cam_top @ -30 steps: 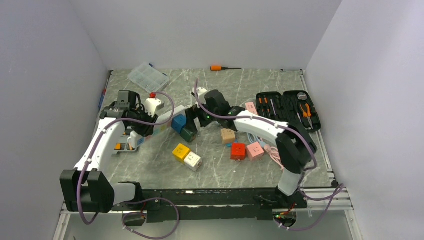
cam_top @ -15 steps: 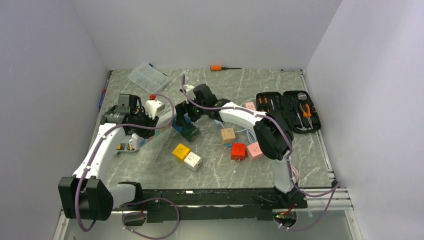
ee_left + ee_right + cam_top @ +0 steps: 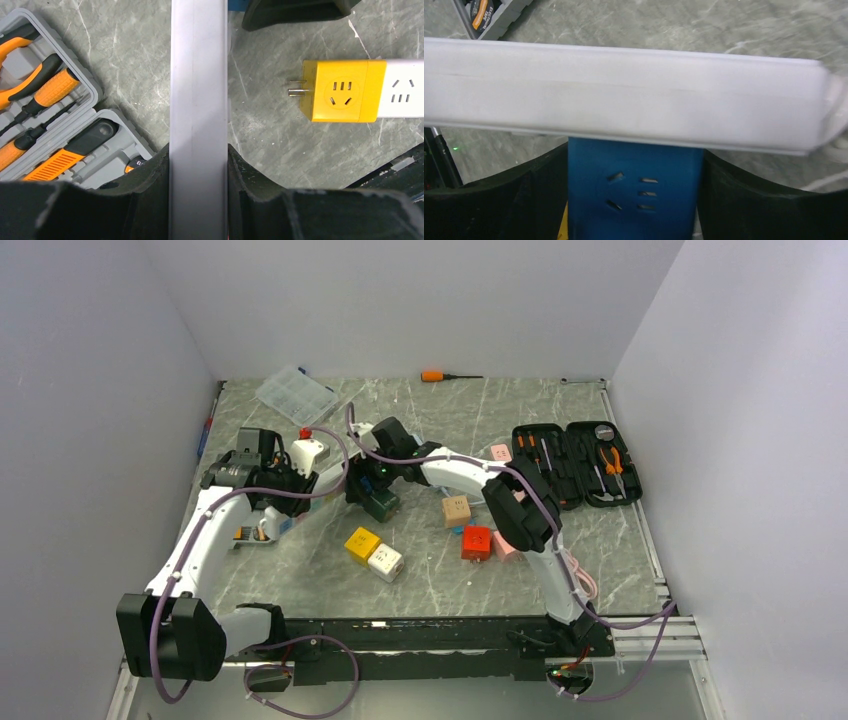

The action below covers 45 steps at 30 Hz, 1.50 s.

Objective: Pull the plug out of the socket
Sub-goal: Remove the plug from the socket, then place the plug at the center of the board.

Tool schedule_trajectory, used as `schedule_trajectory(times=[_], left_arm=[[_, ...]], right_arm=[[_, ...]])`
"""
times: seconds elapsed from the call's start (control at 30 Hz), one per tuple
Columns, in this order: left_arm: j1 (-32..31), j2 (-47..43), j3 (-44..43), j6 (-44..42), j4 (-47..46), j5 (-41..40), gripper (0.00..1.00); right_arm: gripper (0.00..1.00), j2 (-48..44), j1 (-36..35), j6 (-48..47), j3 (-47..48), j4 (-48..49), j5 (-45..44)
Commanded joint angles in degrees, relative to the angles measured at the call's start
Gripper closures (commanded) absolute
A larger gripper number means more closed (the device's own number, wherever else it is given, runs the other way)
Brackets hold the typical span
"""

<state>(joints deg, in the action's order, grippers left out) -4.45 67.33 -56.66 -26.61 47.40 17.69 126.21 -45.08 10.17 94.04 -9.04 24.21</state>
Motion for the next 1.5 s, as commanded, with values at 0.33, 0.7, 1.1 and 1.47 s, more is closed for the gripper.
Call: schedule_trajectory(times=[0.33,0.7,1.1,1.47], left_arm=[[-0.5,-0.1,-0.2,3.0,-11.3,-6.8,1.0],[-0.6,2.3,4.0,4.2,-19.9,-22.2,1.0],[-1.6,2.8,5.7,5.8,-22.1,-20.5,1.0],[-1.7,8.7,4.6,6.2,-22.3,-8.4,1.0]], right_arm=[[1.0,-6.1,-1.6,-1.5,-2.6,1.2,-5.1],[0.99,-11.4,-1.6,-0.2,-10.9,2.4,-8.1],[0.7,-13.9,-2.0,-1.6,-17.3,2.6,-11.4],[0.34,-13.6,-1.2,-3.6,-16.8,1.7,-19.1]])
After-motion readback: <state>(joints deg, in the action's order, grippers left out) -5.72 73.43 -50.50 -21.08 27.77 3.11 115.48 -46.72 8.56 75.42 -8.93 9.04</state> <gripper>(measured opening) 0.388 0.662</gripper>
